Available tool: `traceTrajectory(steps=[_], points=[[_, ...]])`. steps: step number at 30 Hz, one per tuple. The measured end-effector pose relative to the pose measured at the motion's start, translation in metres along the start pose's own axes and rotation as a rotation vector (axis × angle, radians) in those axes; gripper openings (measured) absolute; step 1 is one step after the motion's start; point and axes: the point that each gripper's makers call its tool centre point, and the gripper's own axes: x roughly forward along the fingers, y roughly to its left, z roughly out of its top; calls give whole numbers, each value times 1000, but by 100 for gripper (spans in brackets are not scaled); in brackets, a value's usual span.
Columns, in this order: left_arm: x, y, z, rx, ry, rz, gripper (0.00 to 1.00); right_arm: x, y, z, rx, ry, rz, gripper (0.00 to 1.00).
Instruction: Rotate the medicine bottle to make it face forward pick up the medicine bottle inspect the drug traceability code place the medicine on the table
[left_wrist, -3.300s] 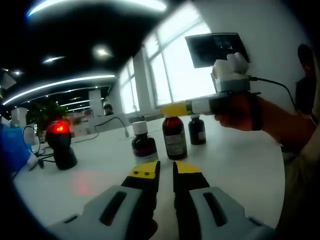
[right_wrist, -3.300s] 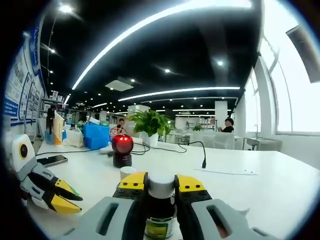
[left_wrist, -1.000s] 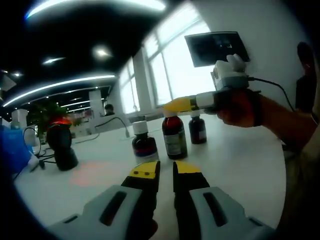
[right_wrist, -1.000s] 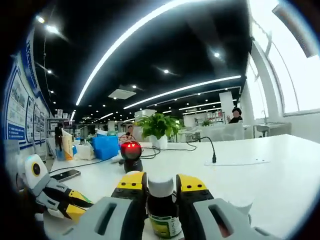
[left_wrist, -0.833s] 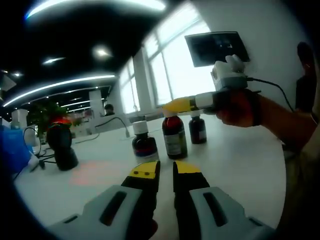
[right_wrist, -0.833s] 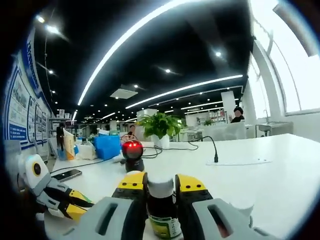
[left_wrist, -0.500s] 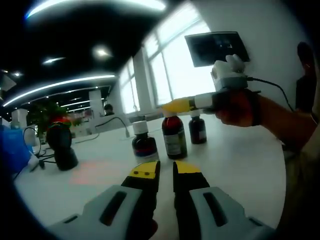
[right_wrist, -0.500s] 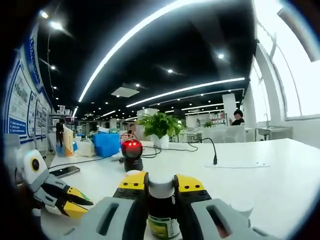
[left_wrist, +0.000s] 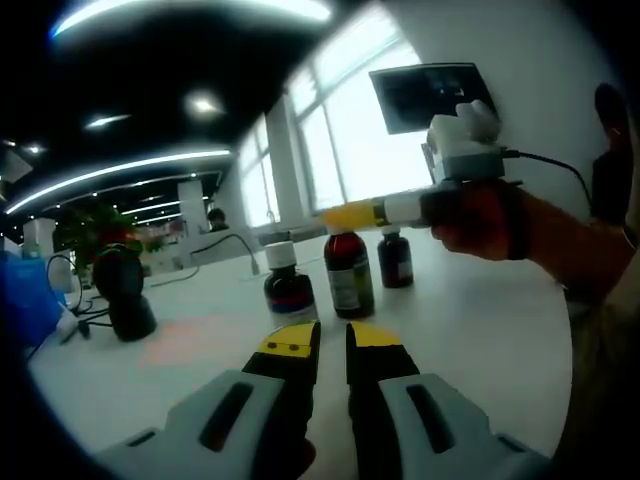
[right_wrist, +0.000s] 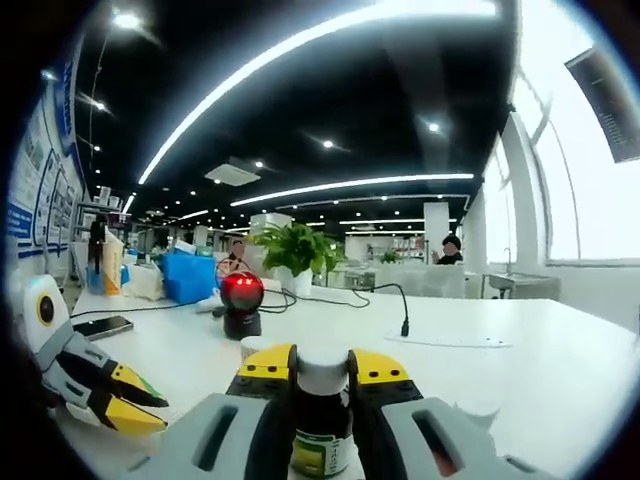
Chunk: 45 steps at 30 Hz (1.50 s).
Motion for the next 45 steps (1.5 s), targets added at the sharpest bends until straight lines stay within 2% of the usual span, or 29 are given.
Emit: traceTrajectory(steps=[6, 17, 36, 45], points=[[0, 0, 0, 1, -1, -1, 4, 1, -4, 1, -57, 5, -58, 16], [0, 0, 1, 0, -3, -3, 4, 2, -6, 0, -134, 12, -121, 17], [0, -1, 0, 1, -1, -3, 4, 5, -7, -1, -173, 19, -172, 17], [0, -1, 1, -1, -2, -4, 4, 4, -8, 0, -193, 24, -165, 18]])
